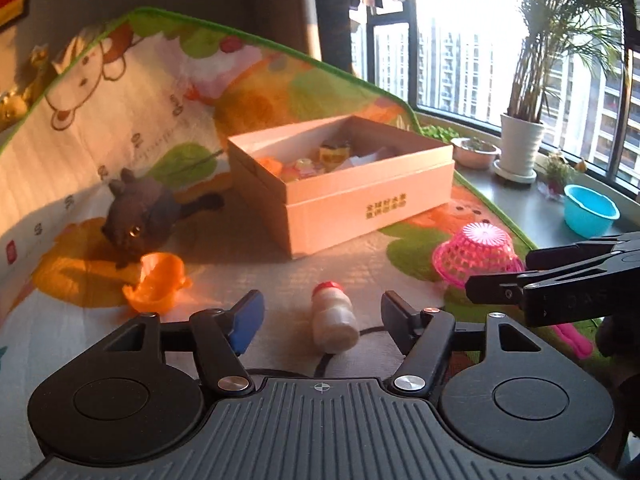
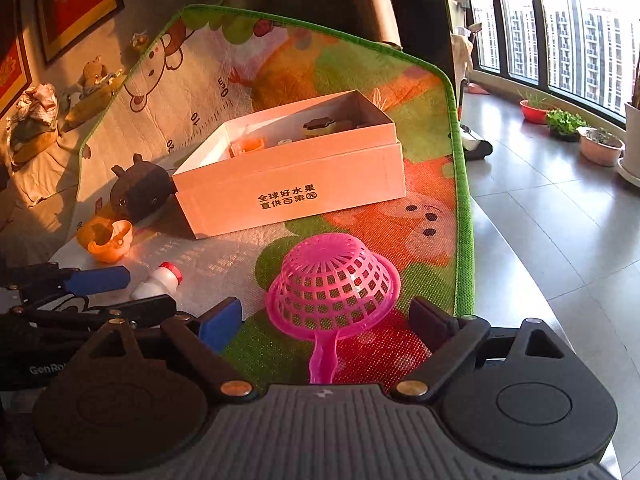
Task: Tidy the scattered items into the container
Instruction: 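Grasp the white red-capped bottle with left tool while right tool holds the scoop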
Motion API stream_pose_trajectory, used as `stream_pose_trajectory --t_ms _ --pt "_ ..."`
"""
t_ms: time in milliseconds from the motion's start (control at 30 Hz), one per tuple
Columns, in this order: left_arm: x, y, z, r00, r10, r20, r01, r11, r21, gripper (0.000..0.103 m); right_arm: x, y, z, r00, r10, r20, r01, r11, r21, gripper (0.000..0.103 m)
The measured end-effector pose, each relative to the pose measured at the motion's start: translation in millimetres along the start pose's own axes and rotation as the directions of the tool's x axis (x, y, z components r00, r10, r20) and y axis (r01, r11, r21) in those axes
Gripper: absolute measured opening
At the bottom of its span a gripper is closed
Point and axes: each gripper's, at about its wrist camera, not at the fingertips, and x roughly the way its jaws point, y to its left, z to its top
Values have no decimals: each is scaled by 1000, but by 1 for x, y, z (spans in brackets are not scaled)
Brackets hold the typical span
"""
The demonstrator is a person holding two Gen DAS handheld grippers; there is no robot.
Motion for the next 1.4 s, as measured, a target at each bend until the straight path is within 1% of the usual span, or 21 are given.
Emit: stream_pose_trajectory --t_ms 67,167,233,267,300,367,433,467,500,533,567,633,667,700,900,933,1000,1133,1233,1367,1400 --pt "7 -4 -2 1000 -3 -25 3 1000 20 69 0 -1 0 1000 5 1 -5 1000 4 92" --pt "10 -4 -5 999 -6 -45 8 999 32 58 0 -2 0 1000 12 2 -12 1000 10 94" --pt "9 2 -5 999 14 -46 -12 999 36 59 0 -3 1 1000 17 2 -17 1000 18 97" --pt "8 6 -6 998 33 -46 -31 998 47 61 0 -4 1 1000 19 2 -19 1000 23 98" --pt "7 10 -6 997 59 -47 -56 997 60 68 0 -4 1 1000 22 3 -22 999 27 98" --pt "3 22 -8 991 124 -44 -120 990 71 79 0 -5 0 1000 26 5 -26 999 32 98" --pt "0 37 -10 981 187 -49 -185 981 54 82 0 -5 0 1000 26 5 -27 999 33 98" --pt "-2 45 -10 977 208 -52 -206 978 37 85 0 -5 0 1000 26 5 -27 999 33 98" --pt "-5 53 -9 975 214 -53 -213 977 15 89 0 -5 0 1000 27 5 -27 999 34 98" --pt "-9 58 -9 979 199 -52 -199 980 -11 91 0 -5 0 1000 27 5 -28 999 35 98" --pt "-13 62 -8 986 161 -48 -163 986 -40 95 0 -5 0 1000 28 5 -28 999 35 98" --pt "-17 64 -5 997 57 -47 -61 993 -101 95 0 -5 0 1000 27 6 -27 999 35 98" --pt "-16 61 -4 999 18 -48 -23 992 -123 95 0 -5 0 1000 26 6 -26 999 36 98" --pt "-14 56 -3 999 -5 -51 -2 991 -133 95 0 -5 1 1000 25 6 -25 999 36 98" --pt "8 16 -2 997 -16 -74 10 997 -77 94 0 -7 1 1000 29 7 -29 999 41 99" --pt "10 11 -2 997 -14 -74 10 998 -57 94 -1 -8 1 1000 30 8 -30 999 44 99" --pt "12 6 -2 997 -9 -76 6 999 -36 88 -1 -9 1 999 33 11 -33 998 49 99" --pt "13 8 -2 997 17 -77 -20 999 -49 87 -2 -10 1 999 40 14 -41 997 58 100" --pt "15 11 -1 996 19 -84 -24 998 -63 84 -2 -10 0 999 41 15 -41 997 61 100" --pt "24 12 2 995 -1 -99 -7 996 -84 77 -2 -11 0 999 41 15 -41 997 61 100" --pt "26 11 3 995 -1 -101 -8 996 -86 72 -2 -11 0 999 41 15 -42 997 61 100"
